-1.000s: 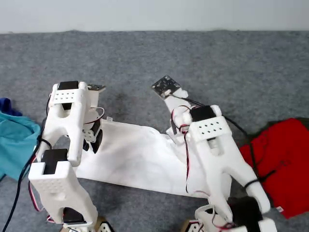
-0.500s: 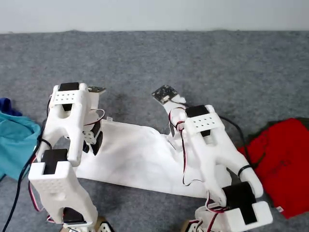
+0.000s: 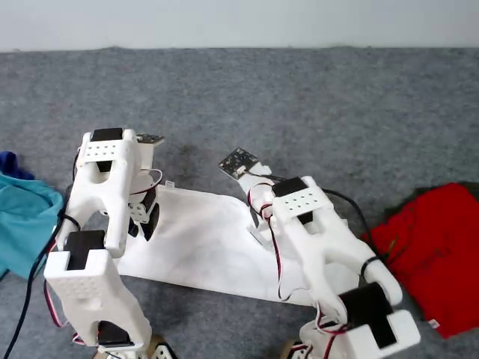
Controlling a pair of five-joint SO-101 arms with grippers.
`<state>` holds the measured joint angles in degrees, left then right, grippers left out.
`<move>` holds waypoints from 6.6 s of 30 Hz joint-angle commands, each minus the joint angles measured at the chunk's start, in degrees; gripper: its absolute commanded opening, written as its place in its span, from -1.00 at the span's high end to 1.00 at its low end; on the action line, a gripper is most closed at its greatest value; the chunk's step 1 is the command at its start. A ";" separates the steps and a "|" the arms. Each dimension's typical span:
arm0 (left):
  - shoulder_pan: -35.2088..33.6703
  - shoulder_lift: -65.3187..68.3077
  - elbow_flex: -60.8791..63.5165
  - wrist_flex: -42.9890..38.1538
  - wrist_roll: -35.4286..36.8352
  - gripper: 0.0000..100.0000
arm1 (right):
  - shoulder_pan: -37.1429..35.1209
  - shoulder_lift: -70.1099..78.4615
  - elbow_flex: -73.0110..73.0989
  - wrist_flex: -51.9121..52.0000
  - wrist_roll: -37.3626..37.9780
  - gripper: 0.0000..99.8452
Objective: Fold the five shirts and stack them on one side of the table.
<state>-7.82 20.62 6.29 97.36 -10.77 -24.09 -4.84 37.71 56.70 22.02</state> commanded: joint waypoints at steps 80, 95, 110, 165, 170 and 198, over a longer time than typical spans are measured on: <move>-0.09 3.69 -4.70 -20.57 4.04 0.80 | 25.27 -33.98 -0.44 22.29 9.05 0.77; -3.52 6.95 -12.09 -12.13 5.45 0.80 | 25.80 -33.89 -0.09 22.55 9.05 0.77; -3.52 -10.90 -14.20 3.34 5.27 0.79 | 37.76 -33.36 2.02 26.33 12.48 0.66; 3.87 2.99 -18.59 3.16 -0.53 0.98 | 42.42 -33.36 2.11 26.68 14.42 0.63; 10.37 -5.10 -13.85 3.16 -0.70 0.98 | 42.42 -33.36 2.11 26.68 14.42 0.63; -2.11 -0.09 -6.99 1.32 -0.88 0.76 | 42.33 -33.36 2.11 26.68 14.42 0.63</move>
<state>-8.26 18.42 -0.04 99.30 -11.65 18.02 -37.36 40.09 83.08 35.91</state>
